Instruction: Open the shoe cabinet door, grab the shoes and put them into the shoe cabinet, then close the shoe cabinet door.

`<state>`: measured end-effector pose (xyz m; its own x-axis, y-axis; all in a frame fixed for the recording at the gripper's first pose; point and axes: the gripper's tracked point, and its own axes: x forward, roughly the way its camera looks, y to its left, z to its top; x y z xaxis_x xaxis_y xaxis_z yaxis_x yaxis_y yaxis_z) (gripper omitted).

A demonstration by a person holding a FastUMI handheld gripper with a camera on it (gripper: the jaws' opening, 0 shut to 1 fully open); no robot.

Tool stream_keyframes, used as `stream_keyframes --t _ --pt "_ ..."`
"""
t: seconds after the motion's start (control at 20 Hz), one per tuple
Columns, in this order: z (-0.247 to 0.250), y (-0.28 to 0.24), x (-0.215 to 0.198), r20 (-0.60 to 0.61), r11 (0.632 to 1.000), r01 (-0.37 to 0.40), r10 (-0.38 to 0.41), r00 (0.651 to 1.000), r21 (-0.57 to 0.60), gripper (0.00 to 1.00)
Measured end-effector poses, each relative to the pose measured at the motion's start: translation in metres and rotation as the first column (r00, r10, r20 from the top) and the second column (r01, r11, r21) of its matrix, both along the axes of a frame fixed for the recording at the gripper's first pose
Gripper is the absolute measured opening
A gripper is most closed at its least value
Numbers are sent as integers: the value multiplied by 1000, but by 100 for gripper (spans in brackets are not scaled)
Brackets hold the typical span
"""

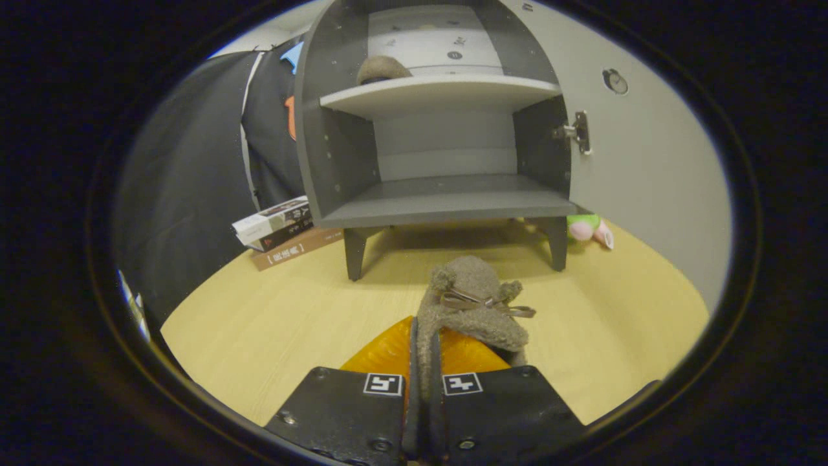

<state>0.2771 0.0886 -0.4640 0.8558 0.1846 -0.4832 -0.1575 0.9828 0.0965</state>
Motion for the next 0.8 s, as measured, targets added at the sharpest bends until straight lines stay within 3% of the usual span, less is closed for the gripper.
stream_keyframes --t 0.35,0.6,0.8 --pt "110 6 -15 136 998 -67 63 989 23 10" --pt "205 6 -15 272 997 -81 79 959 -3 9" --pt "262 7 -16 311 994 -106 103 945 -10 10"
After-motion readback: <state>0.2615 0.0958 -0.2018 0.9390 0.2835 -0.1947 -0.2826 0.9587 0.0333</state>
